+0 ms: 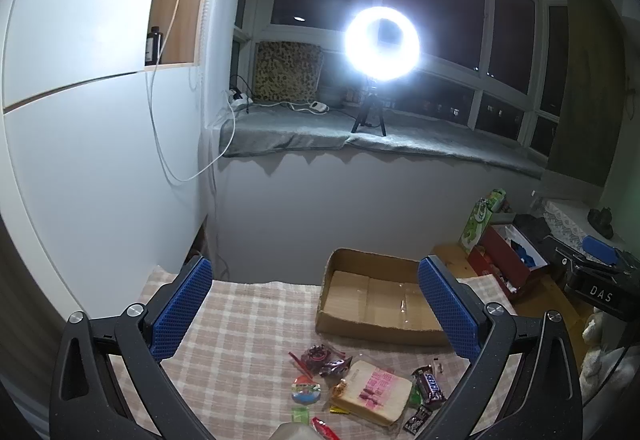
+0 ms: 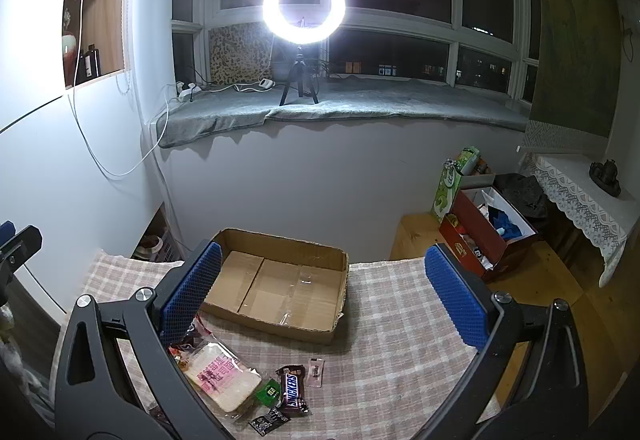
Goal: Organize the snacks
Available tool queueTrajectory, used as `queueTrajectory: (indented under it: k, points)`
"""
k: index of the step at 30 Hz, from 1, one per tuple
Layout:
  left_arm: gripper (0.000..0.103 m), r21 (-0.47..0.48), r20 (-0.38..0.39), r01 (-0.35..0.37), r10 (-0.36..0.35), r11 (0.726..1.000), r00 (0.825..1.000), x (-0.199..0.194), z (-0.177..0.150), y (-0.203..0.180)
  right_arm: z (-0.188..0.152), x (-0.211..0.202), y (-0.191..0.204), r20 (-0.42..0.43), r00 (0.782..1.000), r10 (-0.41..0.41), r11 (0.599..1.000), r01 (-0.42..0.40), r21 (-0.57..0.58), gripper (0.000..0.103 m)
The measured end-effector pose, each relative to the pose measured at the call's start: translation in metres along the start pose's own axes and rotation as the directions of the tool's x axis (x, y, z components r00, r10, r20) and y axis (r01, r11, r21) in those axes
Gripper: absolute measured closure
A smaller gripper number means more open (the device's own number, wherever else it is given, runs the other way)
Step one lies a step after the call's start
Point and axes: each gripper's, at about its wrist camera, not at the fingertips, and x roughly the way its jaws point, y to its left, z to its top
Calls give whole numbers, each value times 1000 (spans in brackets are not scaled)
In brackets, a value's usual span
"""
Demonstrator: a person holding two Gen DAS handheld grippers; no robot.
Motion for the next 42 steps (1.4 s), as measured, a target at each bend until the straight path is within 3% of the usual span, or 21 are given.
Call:
queueTrajectory:
  k: [42]
  points:
    - [1, 6, 11, 19, -19, 1000, 1000, 4, -1, -4, 3, 6, 7, -8, 1000, 7, 1000, -7, -5, 0]
